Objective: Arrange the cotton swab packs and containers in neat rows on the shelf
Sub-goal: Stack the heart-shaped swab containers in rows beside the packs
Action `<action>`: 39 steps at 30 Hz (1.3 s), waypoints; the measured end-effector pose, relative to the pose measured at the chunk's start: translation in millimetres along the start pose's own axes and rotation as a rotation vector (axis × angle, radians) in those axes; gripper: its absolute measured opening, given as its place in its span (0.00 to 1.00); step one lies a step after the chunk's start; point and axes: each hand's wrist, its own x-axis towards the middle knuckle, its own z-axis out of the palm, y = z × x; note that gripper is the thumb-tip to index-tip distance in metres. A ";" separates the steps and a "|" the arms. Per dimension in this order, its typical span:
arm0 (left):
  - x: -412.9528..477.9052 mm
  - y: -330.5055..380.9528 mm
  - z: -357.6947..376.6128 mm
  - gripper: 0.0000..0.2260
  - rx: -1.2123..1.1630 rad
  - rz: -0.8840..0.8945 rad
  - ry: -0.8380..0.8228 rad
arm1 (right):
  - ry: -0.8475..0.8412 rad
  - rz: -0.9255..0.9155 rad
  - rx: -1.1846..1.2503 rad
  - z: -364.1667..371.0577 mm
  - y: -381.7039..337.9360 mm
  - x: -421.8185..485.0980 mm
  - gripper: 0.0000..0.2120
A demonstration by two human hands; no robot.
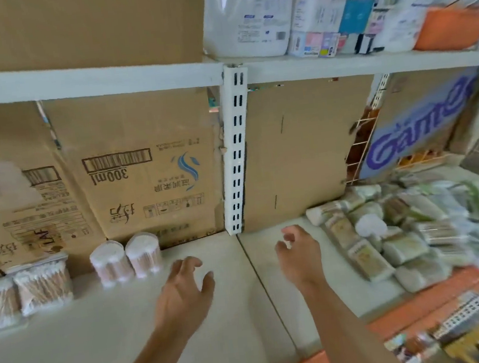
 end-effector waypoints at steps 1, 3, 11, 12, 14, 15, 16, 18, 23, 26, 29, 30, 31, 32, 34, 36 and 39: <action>3.2 14.5 11.0 0.14 0.015 0.013 -0.033 | 0.023 -0.011 -0.009 -12.0 7.1 4.4 0.15; 9.1 46.3 32.6 0.14 0.037 0.020 -0.095 | 0.083 -0.036 -0.037 -38.7 23.3 14.5 0.14; 23.5 174.5 134.9 0.14 0.023 0.027 -0.344 | 0.207 -0.041 -0.215 -145.3 100.4 81.1 0.18; 21.3 187.5 145.4 0.16 0.005 0.022 -0.406 | 0.098 -0.069 -0.251 -149.8 109.5 88.6 0.20; 15.1 208.4 166.6 0.22 -0.071 0.002 -0.561 | -0.135 -0.110 -0.290 -153.9 123.2 98.5 0.25; 12.2 215.9 176.6 0.26 -0.106 -0.009 -0.627 | -0.206 -0.115 -0.289 -155.2 127.2 101.4 0.28; 9.8 221.5 184.8 0.31 -0.130 -0.022 -0.669 | -0.230 -0.125 -0.282 -156.2 130.7 104.3 0.30; 7.1 228.7 195.2 0.36 -0.165 -0.063 -0.672 | -0.220 -0.169 -0.253 -157.5 134.1 109.1 0.31; 2.0 237.1 201.2 0.34 -0.222 -0.196 -0.614 | -0.227 -0.178 -0.149 -160.6 137.0 115.3 0.32; -2.1 233.6 199.4 0.34 -0.408 -0.320 -0.686 | -0.177 -0.132 0.012 -160.5 133.8 114.8 0.24; -5.4 220.5 186.4 0.29 -0.562 -0.393 -0.729 | -0.104 -0.104 0.224 -158.9 119.9 106.6 0.17; -6.1 214.6 179.4 0.28 -0.579 -0.394 -0.722 | -0.110 -0.110 0.299 -157.6 113.4 102.1 0.15; -6.2 208.4 170.7 0.27 -0.584 -0.388 -0.688 | -0.132 -0.118 0.362 -155.1 107.5 97.7 0.13; -5.4 201.2 160.8 0.25 -0.574 -0.383 -0.625 | -0.162 -0.126 0.402 -150.9 102.7 94.1 0.11; -3.1 185.2 139.7 0.21 -0.517 -0.367 -0.486 | -0.227 -0.131 0.424 -136.9 93.5 88.5 0.09; -2.7 172.4 123.2 0.23 -0.397 -0.333 -0.455 | -0.246 -0.135 0.392 -117.9 86.0 83.8 0.08; -6.8 170.1 122.9 0.33 -0.380 -0.384 -0.536 | -0.172 -0.084 0.377 -96.9 75.4 76.2 0.08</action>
